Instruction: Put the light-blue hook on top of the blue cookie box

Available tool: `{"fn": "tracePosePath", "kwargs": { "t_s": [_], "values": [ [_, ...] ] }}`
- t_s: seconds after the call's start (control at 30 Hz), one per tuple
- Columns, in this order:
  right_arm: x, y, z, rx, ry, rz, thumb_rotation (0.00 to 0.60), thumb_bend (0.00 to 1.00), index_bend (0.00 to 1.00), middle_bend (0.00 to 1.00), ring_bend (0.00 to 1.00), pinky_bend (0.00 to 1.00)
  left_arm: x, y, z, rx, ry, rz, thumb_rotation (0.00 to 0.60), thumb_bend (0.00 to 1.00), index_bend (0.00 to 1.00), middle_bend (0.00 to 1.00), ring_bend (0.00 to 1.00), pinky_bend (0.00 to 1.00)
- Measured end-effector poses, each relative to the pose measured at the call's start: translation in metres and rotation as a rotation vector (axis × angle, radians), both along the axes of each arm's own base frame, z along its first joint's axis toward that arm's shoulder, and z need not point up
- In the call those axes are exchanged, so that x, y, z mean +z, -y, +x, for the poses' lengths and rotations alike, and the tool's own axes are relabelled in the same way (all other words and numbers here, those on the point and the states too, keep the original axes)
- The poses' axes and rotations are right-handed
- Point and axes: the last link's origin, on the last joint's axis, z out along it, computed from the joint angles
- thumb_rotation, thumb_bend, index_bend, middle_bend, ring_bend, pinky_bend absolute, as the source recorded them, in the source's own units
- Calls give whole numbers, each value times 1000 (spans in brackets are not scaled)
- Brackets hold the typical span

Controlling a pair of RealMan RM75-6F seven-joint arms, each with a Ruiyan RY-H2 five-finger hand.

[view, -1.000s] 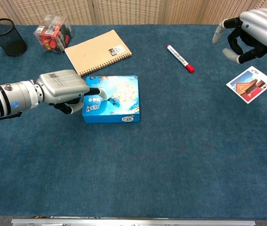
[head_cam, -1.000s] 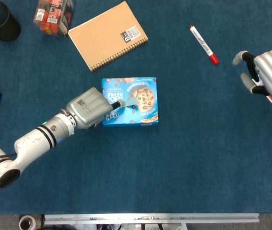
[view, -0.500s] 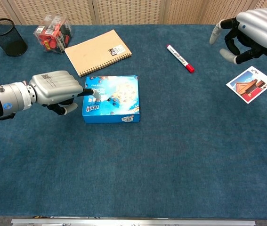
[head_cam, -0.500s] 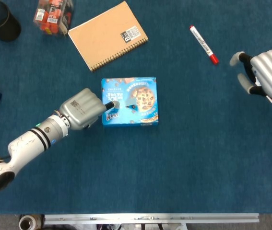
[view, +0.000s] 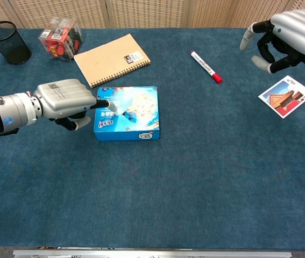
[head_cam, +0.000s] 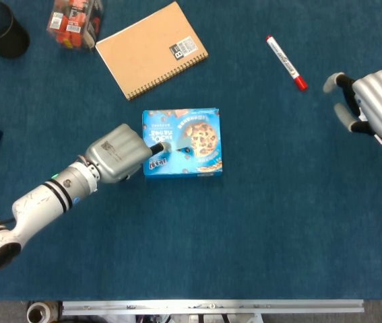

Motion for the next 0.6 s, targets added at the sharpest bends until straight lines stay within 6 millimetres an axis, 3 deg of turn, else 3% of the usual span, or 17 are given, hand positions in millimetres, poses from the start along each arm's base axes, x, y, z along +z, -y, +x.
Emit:
{"fn": "tracePosePath", "kwargs": {
  "t_s": [0.27,0.6],
  "values": [
    [1,0,-2,-5,-1,-2,600,409,420,807,920,853,-6,1,0,-3,-11,-13,600,817,155,1000,1000,1000],
    [0,0,-2,-2,4,1,600,409,420,807,920,853,0,0,-1,6,-7,3,600,817,155,1000,1000,1000]
  ]
}}
